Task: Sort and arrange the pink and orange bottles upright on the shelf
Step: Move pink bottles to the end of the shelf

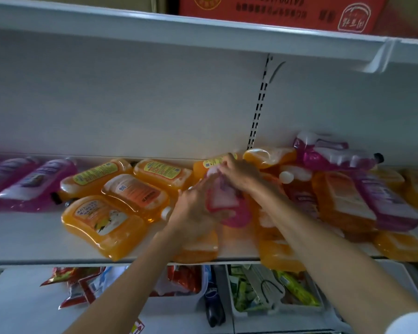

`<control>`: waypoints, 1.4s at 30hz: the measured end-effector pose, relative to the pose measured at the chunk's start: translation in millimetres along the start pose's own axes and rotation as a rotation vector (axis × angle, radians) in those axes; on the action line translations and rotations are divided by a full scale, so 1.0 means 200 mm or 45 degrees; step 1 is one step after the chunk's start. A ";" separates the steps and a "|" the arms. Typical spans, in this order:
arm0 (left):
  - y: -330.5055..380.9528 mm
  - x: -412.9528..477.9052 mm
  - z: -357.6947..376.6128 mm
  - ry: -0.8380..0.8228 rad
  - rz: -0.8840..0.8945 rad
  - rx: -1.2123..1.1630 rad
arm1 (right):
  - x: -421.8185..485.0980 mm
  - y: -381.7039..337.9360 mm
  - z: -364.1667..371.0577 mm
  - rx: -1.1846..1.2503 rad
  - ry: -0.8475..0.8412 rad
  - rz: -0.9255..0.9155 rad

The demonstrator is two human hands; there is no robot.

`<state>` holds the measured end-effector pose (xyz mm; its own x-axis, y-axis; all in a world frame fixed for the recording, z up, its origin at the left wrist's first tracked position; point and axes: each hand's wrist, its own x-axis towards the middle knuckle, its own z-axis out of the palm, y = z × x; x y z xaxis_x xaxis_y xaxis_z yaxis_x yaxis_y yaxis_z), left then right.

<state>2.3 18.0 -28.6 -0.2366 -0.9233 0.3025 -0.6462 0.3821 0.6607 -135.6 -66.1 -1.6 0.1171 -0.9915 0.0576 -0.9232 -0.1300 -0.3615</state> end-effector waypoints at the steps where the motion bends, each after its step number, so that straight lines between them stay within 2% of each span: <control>1: -0.02 0.02 -0.02 0.057 0.046 -0.117 | 0.01 -0.03 0.00 0.241 0.050 0.013; 4: -0.06 0.06 -0.08 0.148 0.257 -0.103 | 0.02 -0.12 -0.01 0.947 0.221 0.008; 7: -0.10 0.05 -0.15 0.240 0.294 -0.010 | 0.05 -0.17 -0.01 1.105 0.300 -0.063; 10: -0.18 0.01 -0.24 0.318 0.218 -0.144 | 0.08 -0.30 -0.04 1.165 0.312 -0.216; 13: -0.28 -0.02 -0.38 0.455 0.200 -0.221 | 0.11 -0.48 -0.04 1.281 0.081 -0.383; 16: -0.41 -0.07 -0.57 0.581 0.162 -0.121 | 0.18 -0.67 0.03 1.375 -0.232 -0.455; 19: -0.59 -0.15 -0.78 0.636 0.091 -0.082 | 0.26 -0.90 0.12 1.312 -0.324 -0.522; 22: -0.81 -0.25 -0.98 0.701 0.051 0.026 | 0.32 -1.18 0.26 1.218 -0.245 -0.522; 25: -1.03 -0.35 -1.16 0.795 -0.110 0.050 | 0.38 -1.47 0.44 1.071 -0.169 -0.534; 29: -1.24 -0.48 -1.38 0.914 -0.347 0.055 | 0.46 -1.79 0.67 1.118 -0.191 -0.508; 36: -1.58 -0.62 -1.57 1.030 -0.591 0.212 | 0.58 -2.19 0.95 1.125 -0.251 -0.466; 39: -1.66 -0.64 -1.58 0.983 -0.635 0.139 | 0.61 -2.26 1.02 0.990 -0.278 -0.425; 42: -1.70 -0.64 -1.57 0.864 -0.651 0.074 | 0.62 -2.29 1.06 0.706 -0.271 -0.390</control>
<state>479.4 19.6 -76.8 0.5686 -0.7512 0.3354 -0.5961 -0.0953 0.7973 378.5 -132.4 -25.7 0.4662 -0.8819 0.0694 -0.5184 -0.3359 -0.7864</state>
